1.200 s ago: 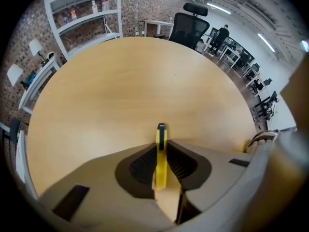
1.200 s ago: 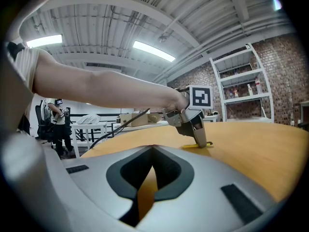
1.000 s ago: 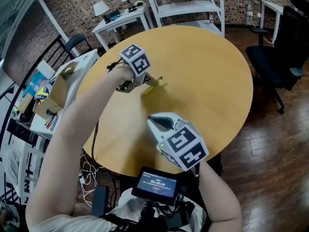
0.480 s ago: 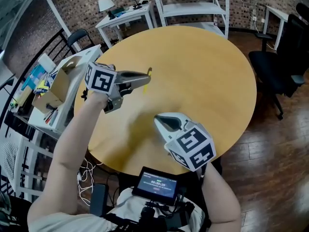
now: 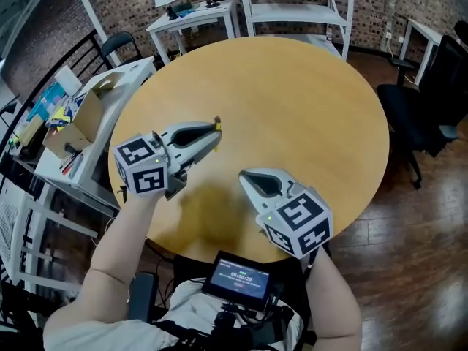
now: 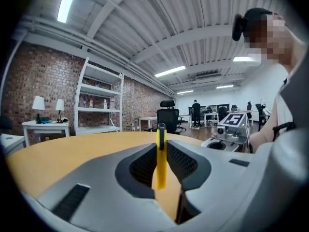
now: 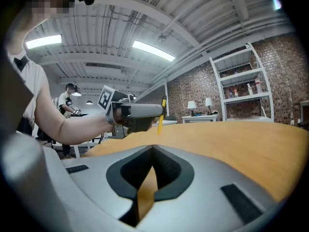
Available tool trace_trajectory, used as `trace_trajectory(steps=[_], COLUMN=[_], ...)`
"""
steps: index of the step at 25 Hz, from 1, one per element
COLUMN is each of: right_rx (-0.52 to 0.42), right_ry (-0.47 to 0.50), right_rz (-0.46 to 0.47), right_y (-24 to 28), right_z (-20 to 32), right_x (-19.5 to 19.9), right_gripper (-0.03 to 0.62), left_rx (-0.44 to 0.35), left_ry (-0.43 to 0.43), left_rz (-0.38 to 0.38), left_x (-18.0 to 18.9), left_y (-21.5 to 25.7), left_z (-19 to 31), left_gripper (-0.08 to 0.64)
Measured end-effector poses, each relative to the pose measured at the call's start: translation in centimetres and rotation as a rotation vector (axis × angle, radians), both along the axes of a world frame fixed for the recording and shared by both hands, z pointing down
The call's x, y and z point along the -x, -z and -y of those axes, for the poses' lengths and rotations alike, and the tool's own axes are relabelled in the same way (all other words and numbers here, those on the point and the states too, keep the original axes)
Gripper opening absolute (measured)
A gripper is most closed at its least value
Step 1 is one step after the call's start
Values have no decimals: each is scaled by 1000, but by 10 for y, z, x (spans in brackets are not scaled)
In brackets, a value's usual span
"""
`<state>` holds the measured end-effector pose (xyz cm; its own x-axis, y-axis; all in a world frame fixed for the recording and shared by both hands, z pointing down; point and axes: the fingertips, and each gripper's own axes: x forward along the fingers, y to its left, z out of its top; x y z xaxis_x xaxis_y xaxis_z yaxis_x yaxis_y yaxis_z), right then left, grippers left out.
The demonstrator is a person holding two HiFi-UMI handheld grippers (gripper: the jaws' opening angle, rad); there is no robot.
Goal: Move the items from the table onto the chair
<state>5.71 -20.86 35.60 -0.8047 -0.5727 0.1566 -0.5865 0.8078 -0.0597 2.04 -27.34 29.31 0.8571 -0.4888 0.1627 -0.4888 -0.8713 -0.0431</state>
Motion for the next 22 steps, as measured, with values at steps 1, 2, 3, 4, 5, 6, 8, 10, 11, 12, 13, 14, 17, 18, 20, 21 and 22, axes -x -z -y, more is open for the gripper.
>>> trace_trajectory(steps=[1,2,3,4,5,6,8,10,11,12,13,14,17,18,20,21,22], right_rx=[0,0,-1,-2,-2,-2,-1,-1,-2,-2,-2,-2,-2,-2,-3,-4,-4], right_ry=[-1,-2,-4,-7,-9,-10,-7,-3,-1,1,4,8,30,40,65,80,96], right_rz=[0,0,0,0,0,0,-1,-1,-1,-1,-1,-1,-1,-1,-1,-2,-3], right_y=[0,0,1,1,1,1,1,2,2,3,3,3,3,3,4,4,4], right_z=[0,0,0,1,2,4,6,7,8,8,9,9,10,9,8,6,5], right_x=[-1,-1,-2,-2,-2,-1,1,3,3,4,6,8,20,25,38,46,54], right_gripper=[6,6,6,6,6,6,6,6,6,6,6,6,6,6,6,6,6], left_rx=[-8,-11,-12,-12,-12,-13,-14,-16,-19,-24,-30,-38,-64,-71,-82,-85,-87], left_ry=[7,10,11,12,15,19,27,34,38,43,51,62,109,125,156,171,186], left_rz=[4,4,2,-1,-6,-11,-24,-30,-27,-21,-17,-15,-27,-28,-26,-27,-28], left_x=[0,-1,-2,-2,-1,0,4,9,12,16,20,25,42,48,61,69,77], left_y=[-3,-5,-7,-8,-8,-9,-9,-10,-11,-12,-13,-13,-10,-10,-9,-8,-7], left_z=[-4,-7,-11,-14,-16,-18,-20,-24,-26,-28,-29,-30,-31,-31,-33,-35,-36], left_gripper=[78,79,78,78,79,78,78,78,78,78,78,78,78,78,79,79,78])
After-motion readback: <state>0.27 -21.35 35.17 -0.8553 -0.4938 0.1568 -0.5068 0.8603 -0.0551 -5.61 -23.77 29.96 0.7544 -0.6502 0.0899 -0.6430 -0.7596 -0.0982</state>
